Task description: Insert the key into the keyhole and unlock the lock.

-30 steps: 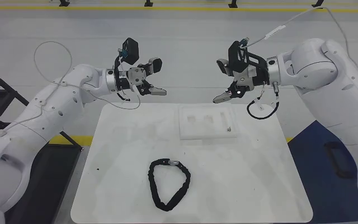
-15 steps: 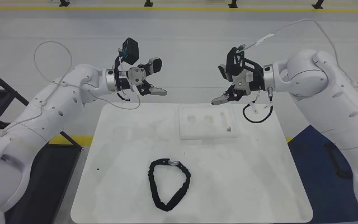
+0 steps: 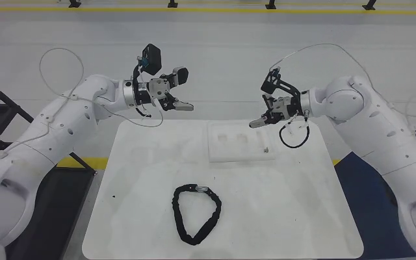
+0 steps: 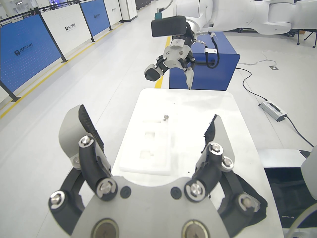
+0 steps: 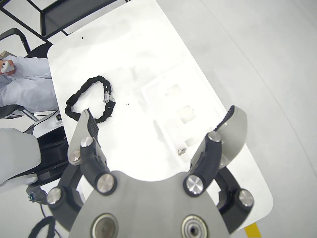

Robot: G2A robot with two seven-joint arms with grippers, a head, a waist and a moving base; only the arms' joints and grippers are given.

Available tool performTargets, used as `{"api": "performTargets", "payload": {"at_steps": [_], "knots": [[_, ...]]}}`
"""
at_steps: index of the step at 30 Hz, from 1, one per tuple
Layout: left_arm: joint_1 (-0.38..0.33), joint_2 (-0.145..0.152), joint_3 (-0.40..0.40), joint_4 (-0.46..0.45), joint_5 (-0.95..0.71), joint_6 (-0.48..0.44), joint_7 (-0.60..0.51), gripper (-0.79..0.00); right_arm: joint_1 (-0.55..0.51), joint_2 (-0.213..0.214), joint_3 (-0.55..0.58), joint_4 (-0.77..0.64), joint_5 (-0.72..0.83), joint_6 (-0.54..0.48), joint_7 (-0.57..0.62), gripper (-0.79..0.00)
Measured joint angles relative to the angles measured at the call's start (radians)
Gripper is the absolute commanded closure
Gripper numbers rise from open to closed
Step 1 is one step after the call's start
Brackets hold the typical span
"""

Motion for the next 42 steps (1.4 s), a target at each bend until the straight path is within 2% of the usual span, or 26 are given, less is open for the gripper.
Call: {"api": "performTargets", "payload": {"at_steps": [16,32,42], "knots": [[0.0,0.0,0.0,0.0,0.0,0.0,0.0,-0.785,-0.048,-0.069,-0.076,0.132,-0.076,0.302,0.057,-0.785],[0.0,0.0,0.0,0.0,0.0,0.0,0.0,-0.785,-0.086,-0.175,-0.087,0.353,0.085,0.631,0.116,-0.785],[0.0,0.0,0.0,0.0,0.0,0.0,0.0,-0.785,-0.076,-0.247,-0.124,0.443,0.063,0.723,0.172,-0.785]]}}
